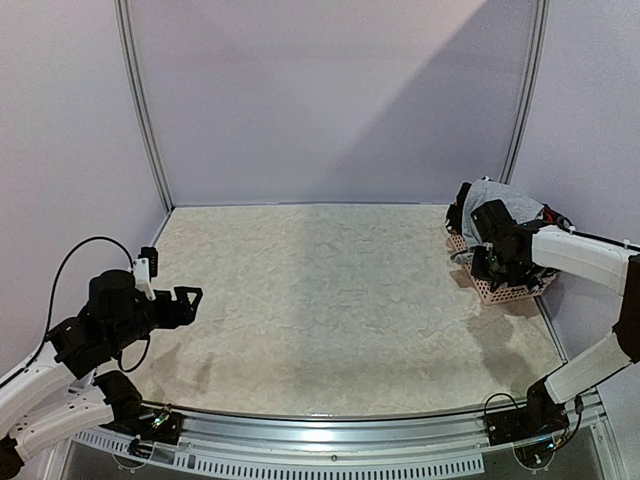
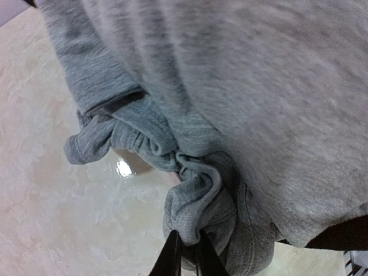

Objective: Fold and stack the mixed laundry pile
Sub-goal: Pick up the crumpled tank top from the center of the board.

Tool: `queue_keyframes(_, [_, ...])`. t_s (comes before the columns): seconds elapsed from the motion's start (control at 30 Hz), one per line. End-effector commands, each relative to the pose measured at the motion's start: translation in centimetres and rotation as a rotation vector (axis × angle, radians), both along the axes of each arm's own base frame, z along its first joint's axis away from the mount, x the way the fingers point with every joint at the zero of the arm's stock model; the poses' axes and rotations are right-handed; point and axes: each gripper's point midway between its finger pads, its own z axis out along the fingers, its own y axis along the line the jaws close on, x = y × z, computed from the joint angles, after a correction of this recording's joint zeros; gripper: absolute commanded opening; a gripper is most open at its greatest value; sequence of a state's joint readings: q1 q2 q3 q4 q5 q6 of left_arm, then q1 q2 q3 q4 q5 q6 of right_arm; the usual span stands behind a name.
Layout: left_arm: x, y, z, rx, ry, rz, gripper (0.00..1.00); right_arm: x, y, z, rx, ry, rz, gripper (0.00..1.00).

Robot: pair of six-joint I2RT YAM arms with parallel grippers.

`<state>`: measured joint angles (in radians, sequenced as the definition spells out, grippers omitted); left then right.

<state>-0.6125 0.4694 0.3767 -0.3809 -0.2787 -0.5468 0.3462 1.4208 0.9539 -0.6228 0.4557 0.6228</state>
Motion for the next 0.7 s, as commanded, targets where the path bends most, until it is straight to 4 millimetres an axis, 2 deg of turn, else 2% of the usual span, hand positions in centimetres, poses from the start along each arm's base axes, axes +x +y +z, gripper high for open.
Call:
queue_keyframes(0.0, [-0.3,0.1,-1.1,0.027,0.020,-0.004,0.93,0.0,-1.1,0.9,-0.047,-0.024,-0.033,0.02])
queue_keyframes(0.17, [-0.3,0.1,-0.9,0.028,0.016,0.000,0.93,0.5,-0.8,2.8,-0.041,-0.052,-0.010,0.00])
queue_keyframes(0.27, [-0.2,0.1,-0.7,0.027,0.011,0.002,0.93,1.6,1.0,6.4,0.024,-0.109,0.059,0.00])
queue_keyframes(0.37, [-0.1,0.1,-0.4,0.026,0.003,0.004,0.93,2.4,4.0,12.5,0.090,-0.211,0.159,0.00])
queue_keyframes(0.43, [-0.1,0.2,-0.3,0.027,0.000,0.005,0.93,2.5,6.7,17.6,0.118,-0.296,0.250,0.00])
queue_keyframes(0.5, [-0.1,0.2,-0.2,0.026,-0.004,0.006,0.93,2.1,10.1,22.6,0.158,-0.378,0.358,0.00])
queue_keyframes(0.53, [-0.1,0.2,-0.2,0.025,-0.004,0.005,0.93,1.8,11.6,26.0,0.186,-0.439,0.403,0.00])
queue_keyframes(0.57, [0.0,0.2,-0.2,0.025,-0.006,0.006,0.93,1.3,13.2,27.5,0.191,-0.458,0.455,0.00])
queue_keyframes(0.6, [0.0,0.1,-0.1,0.023,-0.007,0.006,0.93,0.7,14.7,30.9,0.213,-0.521,0.505,0.00])
queue_keyframes(0.67, [0.0,0.1,0.0,0.023,-0.010,0.004,0.93,-0.5,17.9,34.7,0.244,-0.584,0.613,0.00])
